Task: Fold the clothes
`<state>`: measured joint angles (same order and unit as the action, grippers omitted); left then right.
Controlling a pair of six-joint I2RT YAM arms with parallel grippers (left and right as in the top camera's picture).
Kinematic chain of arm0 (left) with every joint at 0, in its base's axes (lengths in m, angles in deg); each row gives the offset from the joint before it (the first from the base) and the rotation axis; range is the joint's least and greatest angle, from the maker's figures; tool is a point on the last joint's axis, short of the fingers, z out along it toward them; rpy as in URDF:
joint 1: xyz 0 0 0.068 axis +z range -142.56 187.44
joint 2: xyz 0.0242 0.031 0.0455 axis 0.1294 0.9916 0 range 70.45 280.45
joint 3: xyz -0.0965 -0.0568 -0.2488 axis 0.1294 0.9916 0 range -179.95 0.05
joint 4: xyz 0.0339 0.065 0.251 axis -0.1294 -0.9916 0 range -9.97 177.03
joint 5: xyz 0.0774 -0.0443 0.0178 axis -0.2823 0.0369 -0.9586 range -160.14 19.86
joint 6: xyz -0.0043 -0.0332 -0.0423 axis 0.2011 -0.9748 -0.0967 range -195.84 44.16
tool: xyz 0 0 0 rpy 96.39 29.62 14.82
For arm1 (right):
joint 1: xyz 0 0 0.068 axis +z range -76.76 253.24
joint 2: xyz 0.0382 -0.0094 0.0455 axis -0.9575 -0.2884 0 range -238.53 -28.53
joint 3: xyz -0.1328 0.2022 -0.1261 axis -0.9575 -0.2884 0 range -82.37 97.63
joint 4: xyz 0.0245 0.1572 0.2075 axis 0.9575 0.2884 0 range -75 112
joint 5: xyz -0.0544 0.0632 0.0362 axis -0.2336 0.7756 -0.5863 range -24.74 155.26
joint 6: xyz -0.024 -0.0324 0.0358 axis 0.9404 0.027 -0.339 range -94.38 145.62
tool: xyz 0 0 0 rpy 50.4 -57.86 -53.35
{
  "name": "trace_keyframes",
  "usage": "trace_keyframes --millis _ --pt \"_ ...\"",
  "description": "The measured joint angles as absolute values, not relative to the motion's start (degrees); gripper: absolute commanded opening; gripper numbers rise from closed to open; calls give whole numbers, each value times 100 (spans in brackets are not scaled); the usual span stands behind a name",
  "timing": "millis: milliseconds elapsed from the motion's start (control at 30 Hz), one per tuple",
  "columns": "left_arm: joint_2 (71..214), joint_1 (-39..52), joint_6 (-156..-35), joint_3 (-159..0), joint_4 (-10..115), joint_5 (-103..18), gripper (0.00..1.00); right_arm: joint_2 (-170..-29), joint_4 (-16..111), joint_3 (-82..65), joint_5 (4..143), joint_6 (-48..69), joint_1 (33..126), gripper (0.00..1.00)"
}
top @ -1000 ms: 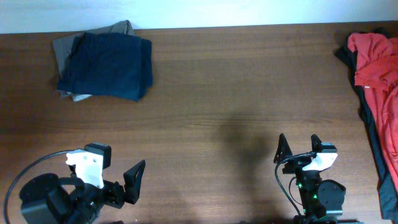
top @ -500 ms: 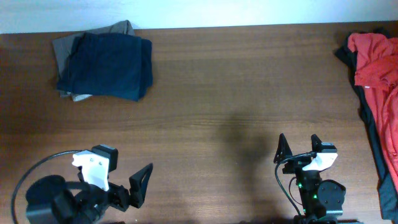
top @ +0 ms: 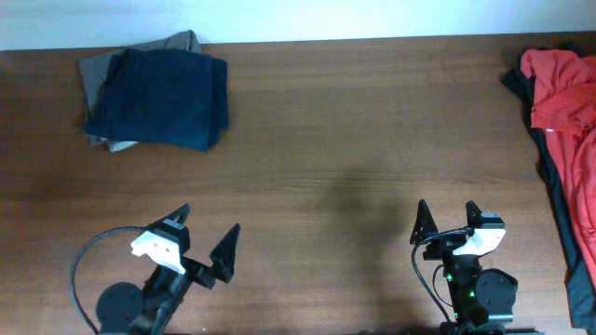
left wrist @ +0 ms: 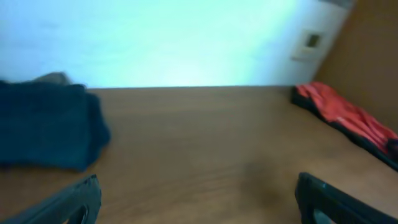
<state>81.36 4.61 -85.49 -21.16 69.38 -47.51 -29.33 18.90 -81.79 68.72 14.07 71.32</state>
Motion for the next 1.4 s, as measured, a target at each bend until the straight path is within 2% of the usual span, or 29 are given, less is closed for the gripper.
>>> trace_keyframes --millis 167,400,967,1400 --pt "7931 448 -9027 -1395 7887 -5319 99 -2933 1892 -8179 6857 1404 7132 99" --pt "7441 448 -9058 -425 9017 -5560 99 -2933 1892 -8179 6855 1409 7132 99" --pt "7127 443 -7768 -90 8348 -5698 99 -2933 1892 -8179 6855 1407 7135 99" --pt "7129 443 -7438 -90 8248 -6738 99 -2933 1892 -8179 6855 1407 7132 99"
